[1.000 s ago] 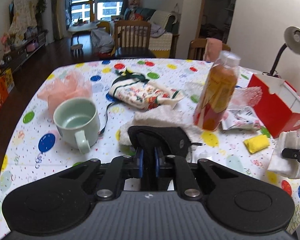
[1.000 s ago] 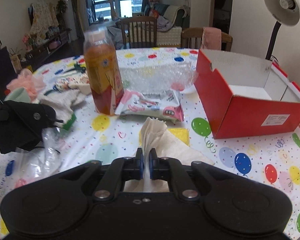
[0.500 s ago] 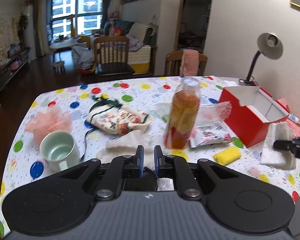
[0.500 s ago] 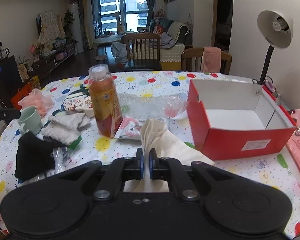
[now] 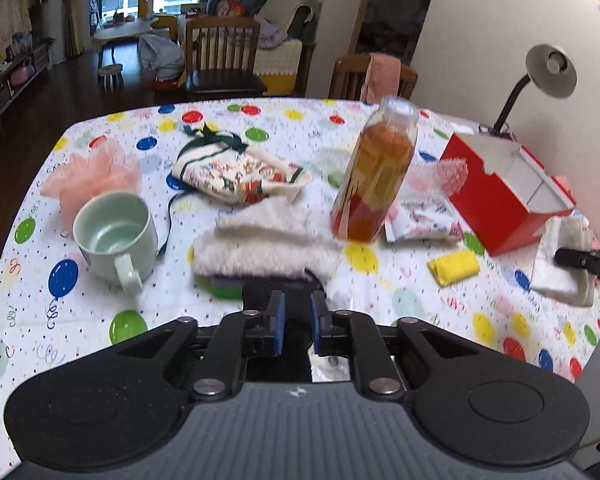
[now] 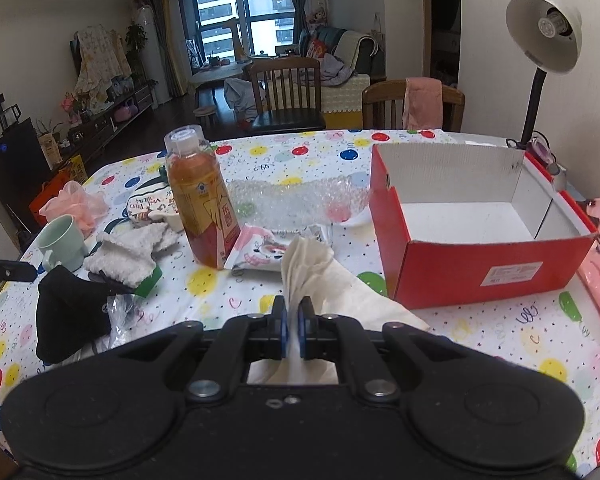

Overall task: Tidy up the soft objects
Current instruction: 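Lift the white cloth with the right tool while the left tool carries the black mask toward the red box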

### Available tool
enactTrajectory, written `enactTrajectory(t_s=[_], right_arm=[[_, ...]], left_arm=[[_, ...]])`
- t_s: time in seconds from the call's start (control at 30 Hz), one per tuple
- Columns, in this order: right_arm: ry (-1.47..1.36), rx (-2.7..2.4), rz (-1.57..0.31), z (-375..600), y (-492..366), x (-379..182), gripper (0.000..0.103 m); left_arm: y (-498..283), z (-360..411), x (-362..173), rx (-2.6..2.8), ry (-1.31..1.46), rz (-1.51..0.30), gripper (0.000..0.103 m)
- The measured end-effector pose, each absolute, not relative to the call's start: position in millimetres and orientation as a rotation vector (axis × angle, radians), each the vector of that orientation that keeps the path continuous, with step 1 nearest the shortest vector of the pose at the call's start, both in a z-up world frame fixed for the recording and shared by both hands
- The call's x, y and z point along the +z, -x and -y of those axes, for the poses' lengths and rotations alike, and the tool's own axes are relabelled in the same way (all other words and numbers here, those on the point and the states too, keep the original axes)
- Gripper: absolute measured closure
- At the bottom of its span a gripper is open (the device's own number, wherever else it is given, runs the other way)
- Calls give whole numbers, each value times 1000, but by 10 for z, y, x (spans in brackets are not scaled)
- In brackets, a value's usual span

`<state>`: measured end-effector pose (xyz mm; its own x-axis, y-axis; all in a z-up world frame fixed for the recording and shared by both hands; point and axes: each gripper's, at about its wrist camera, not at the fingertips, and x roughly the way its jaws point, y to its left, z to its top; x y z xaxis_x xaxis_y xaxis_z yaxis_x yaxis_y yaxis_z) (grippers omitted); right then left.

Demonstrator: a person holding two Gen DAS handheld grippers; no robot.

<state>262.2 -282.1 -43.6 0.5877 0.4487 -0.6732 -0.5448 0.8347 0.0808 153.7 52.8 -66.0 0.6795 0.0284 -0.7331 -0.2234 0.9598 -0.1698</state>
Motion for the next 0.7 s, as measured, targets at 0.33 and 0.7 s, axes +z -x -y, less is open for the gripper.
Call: enactTrajectory(t_s=[0.33, 0.7], right_arm=[[147, 574, -756, 2814, -2550, -467, 99], [145, 543, -777, 2882, -2550, -494, 98]], left_arm=[[-1603, -341, -1015, 176, 128, -865, 23], [-1761, -430, -1394, 203, 162, -936, 70]])
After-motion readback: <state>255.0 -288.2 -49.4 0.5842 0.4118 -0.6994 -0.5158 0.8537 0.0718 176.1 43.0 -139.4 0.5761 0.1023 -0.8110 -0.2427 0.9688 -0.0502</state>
